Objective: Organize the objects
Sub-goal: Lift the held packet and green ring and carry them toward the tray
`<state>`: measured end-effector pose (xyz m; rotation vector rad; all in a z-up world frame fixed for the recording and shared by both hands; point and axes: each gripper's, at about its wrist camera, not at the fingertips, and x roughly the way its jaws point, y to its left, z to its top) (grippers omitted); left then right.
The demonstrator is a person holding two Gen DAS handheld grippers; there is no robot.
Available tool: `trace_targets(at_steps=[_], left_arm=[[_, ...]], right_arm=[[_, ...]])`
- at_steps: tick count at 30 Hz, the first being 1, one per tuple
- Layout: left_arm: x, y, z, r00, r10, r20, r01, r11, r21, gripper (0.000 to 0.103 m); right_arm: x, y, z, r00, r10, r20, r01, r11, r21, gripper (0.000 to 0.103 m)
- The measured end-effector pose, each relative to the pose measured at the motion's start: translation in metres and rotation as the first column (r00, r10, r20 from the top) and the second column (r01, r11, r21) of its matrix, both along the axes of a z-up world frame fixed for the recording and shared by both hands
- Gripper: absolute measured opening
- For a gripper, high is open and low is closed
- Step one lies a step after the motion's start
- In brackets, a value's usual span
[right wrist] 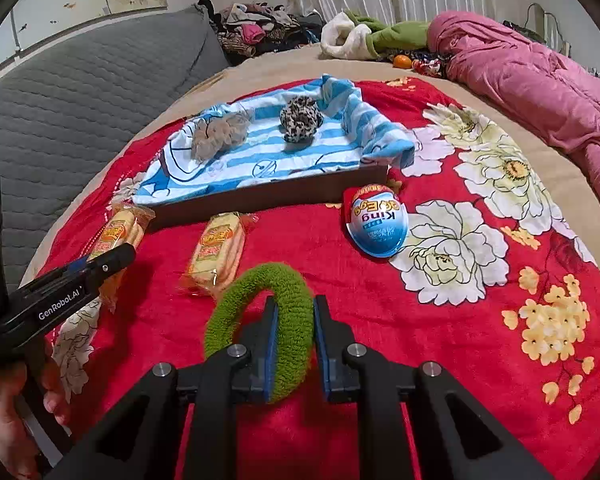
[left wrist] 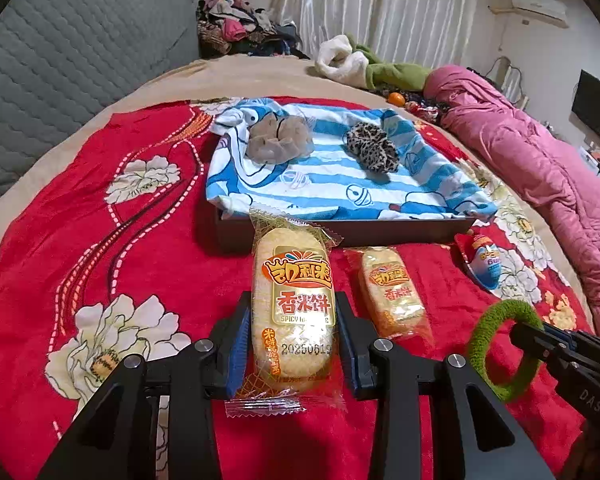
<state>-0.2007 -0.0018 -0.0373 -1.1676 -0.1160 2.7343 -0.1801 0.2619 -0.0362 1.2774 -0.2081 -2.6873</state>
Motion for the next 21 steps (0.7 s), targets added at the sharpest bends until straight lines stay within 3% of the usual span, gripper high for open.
trace_targets(at_steps=[21], left_arm=[[0.044,-0.001,0.045,0.996,0.007,-0.086,-0.007,1.000,-0.003,0.039]], right_arm=[[0.036,-0.009,0.049,0.994,0.022,-0.107,-0.020,1.000,0.019,0.017]])
